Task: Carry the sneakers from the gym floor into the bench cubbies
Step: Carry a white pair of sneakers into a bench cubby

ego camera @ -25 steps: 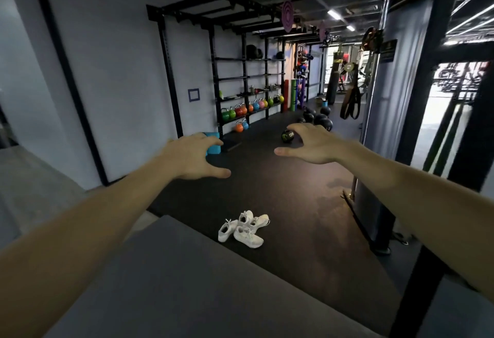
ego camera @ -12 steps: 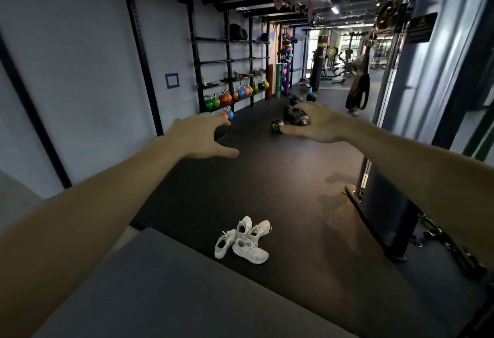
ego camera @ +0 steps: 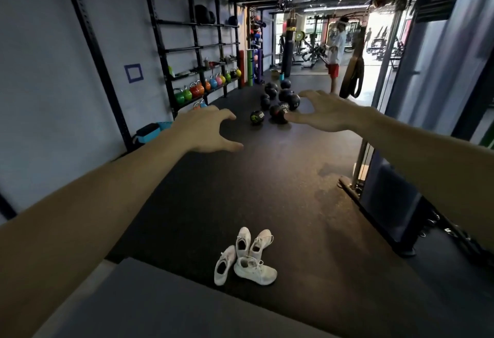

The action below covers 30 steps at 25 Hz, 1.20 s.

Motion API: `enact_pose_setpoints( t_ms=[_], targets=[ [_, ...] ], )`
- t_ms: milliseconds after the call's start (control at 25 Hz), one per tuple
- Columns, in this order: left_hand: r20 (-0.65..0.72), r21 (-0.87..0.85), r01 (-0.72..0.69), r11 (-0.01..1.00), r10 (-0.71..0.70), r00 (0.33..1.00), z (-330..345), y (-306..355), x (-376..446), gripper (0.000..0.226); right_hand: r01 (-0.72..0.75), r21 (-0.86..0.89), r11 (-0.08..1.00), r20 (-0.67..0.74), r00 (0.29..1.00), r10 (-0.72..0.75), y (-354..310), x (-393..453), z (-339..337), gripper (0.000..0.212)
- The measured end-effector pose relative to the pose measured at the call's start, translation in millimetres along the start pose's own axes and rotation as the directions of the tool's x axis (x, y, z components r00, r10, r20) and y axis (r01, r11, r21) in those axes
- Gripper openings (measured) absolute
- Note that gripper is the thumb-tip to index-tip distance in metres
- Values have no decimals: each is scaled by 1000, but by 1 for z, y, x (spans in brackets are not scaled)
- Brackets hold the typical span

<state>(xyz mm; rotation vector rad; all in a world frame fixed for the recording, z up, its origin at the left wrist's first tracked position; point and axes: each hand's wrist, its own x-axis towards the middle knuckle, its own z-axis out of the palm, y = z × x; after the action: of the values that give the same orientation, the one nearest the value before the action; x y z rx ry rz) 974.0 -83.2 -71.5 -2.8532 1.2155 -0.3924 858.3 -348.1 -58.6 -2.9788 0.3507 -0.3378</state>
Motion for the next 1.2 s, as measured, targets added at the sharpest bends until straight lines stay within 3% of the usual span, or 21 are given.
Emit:
enact_pose_setpoints(
  t_ms=[320, 640, 920, 1200],
  targets=[
    [65, -4, -46, 999, 46, 997, 62, -111, 165, 93, -74, 9, 997, -25, 997, 75, -1, 171, 58, 96],
    [54, -73, -227, 971, 231, 971, 105, -180, 292, 95, -286, -66, 956, 0, 958, 287, 0, 272, 79, 107],
    [20, -122, -427, 896, 432, 901, 147, -248, 391, 94, -501, -60, 864, -41, 866, 499, -27, 339, 123, 102],
    [27, -214, -561, 800, 579, 815, 208, -237, 461, 89, -652, -80, 754, -27, 757, 653, -11, 358, 172, 99]
  ],
)
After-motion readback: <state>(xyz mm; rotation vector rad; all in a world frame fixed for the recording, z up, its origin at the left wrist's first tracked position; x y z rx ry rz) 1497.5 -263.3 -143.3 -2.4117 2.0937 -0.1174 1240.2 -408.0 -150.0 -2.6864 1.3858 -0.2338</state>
